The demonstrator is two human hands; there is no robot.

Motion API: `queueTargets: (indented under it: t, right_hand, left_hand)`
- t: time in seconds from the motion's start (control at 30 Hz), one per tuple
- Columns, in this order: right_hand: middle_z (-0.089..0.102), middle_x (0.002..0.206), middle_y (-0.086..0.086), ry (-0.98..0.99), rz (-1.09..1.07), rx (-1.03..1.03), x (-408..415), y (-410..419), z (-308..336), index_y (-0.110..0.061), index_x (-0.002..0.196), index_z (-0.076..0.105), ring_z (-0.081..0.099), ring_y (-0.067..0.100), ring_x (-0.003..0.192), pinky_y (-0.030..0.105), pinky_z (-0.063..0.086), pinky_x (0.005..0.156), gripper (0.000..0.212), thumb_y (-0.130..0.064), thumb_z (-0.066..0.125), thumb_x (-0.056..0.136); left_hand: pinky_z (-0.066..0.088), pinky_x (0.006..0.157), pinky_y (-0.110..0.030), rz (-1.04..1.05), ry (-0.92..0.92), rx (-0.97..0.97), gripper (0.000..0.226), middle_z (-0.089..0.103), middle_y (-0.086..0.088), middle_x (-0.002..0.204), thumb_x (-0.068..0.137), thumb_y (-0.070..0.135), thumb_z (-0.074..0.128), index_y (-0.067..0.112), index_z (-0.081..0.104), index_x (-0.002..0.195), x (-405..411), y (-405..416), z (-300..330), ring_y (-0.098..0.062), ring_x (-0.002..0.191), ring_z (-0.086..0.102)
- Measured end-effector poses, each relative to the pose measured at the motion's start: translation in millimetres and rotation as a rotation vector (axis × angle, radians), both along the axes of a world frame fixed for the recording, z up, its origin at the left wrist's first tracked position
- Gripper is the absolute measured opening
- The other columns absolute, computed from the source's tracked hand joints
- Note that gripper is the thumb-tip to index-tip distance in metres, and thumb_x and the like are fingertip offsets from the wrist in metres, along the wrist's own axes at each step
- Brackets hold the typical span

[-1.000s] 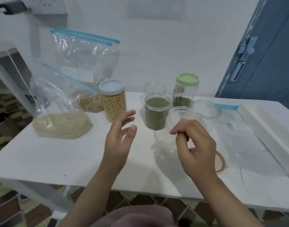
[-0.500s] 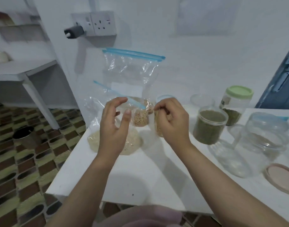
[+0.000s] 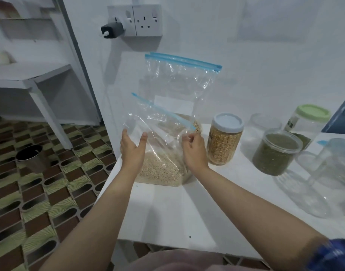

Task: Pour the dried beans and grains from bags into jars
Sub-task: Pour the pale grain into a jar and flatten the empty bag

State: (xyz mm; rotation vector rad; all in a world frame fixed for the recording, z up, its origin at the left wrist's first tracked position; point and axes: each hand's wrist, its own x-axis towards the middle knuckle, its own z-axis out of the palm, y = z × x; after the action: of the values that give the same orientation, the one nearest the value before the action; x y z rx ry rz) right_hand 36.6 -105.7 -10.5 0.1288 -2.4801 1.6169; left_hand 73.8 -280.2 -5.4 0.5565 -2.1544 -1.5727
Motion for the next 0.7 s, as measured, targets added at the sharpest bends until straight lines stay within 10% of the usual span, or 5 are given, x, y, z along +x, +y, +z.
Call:
queueTargets:
  t: [0.23,0.7]
  right_hand:
    - [0.045,0.073,-0.002,-0.016,0.099,-0.011,11.6,-9.2,5.5,-0.012,0.075,0.045,0.041,0.013,0.067,0.019,0.031,0.056,0.031,-0.027,0.048,0.102]
    - [0.06,0.078,0.001,0.219,0.061,-0.397,61.5,46.1,47.0,-0.011,0.083,0.054,0.058,0.005,0.076,0.015,0.044,0.078,0.024,-0.013,0.045,0.105]
  left_hand:
    - [0.041,0.088,-0.027,0.006,0.04,0.142,0.069,0.042,0.004,0.136,0.095,0.041,0.06,0.02,0.026,0.152,-2.0,-2.6,-5.5,-0.011,0.111,0.048]
    - [0.042,0.079,-0.02,-0.034,0.299,0.276,0.017,0.059,0.005,0.108,0.1,0.031,0.055,0.035,0.054,0.115,46.9,49.8,17.2,-0.009,0.095,0.056]
